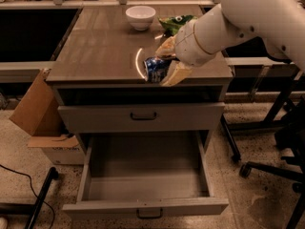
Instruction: Pick pepsi can from middle drawer and place on counter
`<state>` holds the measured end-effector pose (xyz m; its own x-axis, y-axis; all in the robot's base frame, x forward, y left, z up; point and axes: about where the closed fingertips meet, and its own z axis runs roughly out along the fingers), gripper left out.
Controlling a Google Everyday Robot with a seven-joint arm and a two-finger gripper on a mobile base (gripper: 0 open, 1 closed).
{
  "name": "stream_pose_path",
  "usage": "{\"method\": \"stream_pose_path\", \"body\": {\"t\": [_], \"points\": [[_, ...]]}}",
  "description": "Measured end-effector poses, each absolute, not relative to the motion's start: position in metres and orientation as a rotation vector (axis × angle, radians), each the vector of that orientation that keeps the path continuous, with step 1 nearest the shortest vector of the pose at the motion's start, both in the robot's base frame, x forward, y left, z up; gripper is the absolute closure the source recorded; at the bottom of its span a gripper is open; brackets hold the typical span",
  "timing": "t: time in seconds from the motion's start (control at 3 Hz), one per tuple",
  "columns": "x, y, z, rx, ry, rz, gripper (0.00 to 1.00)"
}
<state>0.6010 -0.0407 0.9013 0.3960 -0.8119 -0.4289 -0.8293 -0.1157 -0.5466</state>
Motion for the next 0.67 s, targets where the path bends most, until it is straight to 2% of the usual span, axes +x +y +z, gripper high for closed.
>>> {"method": "stream_pose_path", "body": {"t": [0.33, 0.67], "points": [[0.626, -0.03, 0.904, -1.865, 1.456, 0.067, 1.0], [0.673, -0.017, 0.902, -1.8, 1.591, 0.131, 1.0]]}}
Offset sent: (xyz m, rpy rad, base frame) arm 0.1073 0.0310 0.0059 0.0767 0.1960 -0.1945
